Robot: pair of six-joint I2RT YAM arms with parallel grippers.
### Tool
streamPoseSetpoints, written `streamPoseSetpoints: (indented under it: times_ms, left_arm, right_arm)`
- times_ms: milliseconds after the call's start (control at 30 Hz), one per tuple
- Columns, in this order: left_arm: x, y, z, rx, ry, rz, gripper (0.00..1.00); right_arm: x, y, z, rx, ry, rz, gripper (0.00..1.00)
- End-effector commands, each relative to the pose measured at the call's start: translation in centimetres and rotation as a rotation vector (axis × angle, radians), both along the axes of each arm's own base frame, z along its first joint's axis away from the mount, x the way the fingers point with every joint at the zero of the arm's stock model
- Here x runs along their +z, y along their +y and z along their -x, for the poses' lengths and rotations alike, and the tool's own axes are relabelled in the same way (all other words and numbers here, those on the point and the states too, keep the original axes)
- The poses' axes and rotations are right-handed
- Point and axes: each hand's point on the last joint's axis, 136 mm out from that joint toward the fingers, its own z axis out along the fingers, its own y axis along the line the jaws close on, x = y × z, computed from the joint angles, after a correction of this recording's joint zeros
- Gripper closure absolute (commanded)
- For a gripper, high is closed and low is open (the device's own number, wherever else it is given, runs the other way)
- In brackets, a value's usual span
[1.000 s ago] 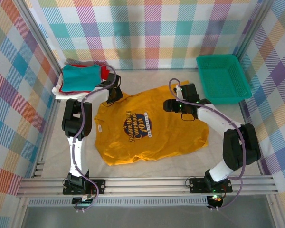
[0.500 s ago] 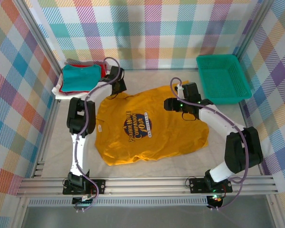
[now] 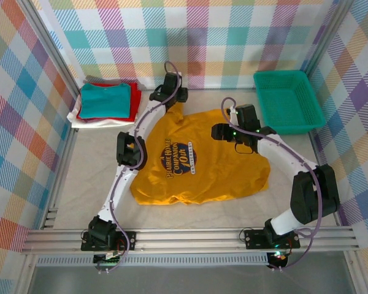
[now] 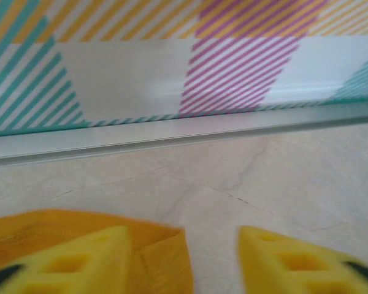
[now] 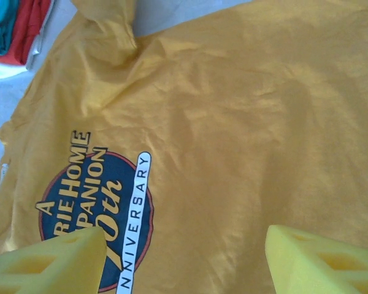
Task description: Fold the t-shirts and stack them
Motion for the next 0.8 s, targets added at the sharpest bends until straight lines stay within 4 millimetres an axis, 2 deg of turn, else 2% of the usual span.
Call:
streamPoseSetpoints:
  times_ms: [0, 100, 200, 267, 333, 367, 500, 567, 667, 767]
  left_arm:
    - [11.5, 0.4, 0.7, -0.005, -0.186, 0.017, 0.09]
    - [16.5, 4.2, 3.2, 0.127, -0.196, 0.004, 0.09]
    - [18.2, 6.2, 7.3, 0.109, -0.253, 0.113, 0.18]
    - [15.7, 8.5, 10.6, 0.136, -0.182, 0.185, 0.23]
    - [11.6, 11.1, 13.0, 0.197, -0.027, 0.197, 0.31]
    - [9.3, 12.0, 14.2, 0.208, 0.04, 0.198, 0.4]
    - [2.3, 14.6, 17.1, 0.274, 0.189, 0.194, 0.56]
    - [-0.4, 15.3, 17.9, 0.3, 0.26, 0.248, 0.65]
    - [-4.4, 15.8, 19.3, 0.329, 0.341, 0.294, 0.72]
    - [-7.1, 16.0, 20.7, 0.344, 0.413, 0.276, 0.78]
  right_arm:
    - [2.5, 0.4, -0.5, 0.001, -0.033, -0.032, 0.3]
    - [3.0, -0.1, -0.6, -0.018, -0.047, -0.005, 0.29]
    - [2.7, -0.6, -0.8, -0.039, -0.049, 0.016, 0.29]
    - [2.0, -0.7, -1.2, -0.048, -0.027, 0.029, 0.29]
    - [1.0, -0.8, -1.5, -0.059, 0.004, 0.044, 0.31]
    - [0.5, -0.9, -1.8, -0.069, 0.023, 0.054, 0.33]
    - [-1.9, -2.6, -3.4, -0.152, 0.135, 0.055, 0.4]
    - [-3.1, -3.2, -4.7, -0.185, 0.181, 0.039, 0.48]
    - [-4.9, -3.7, -6.6, -0.217, 0.207, 0.055, 0.54]
    - [-7.2, -4.4, -8.4, -0.255, 0.25, 0.073, 0.6]
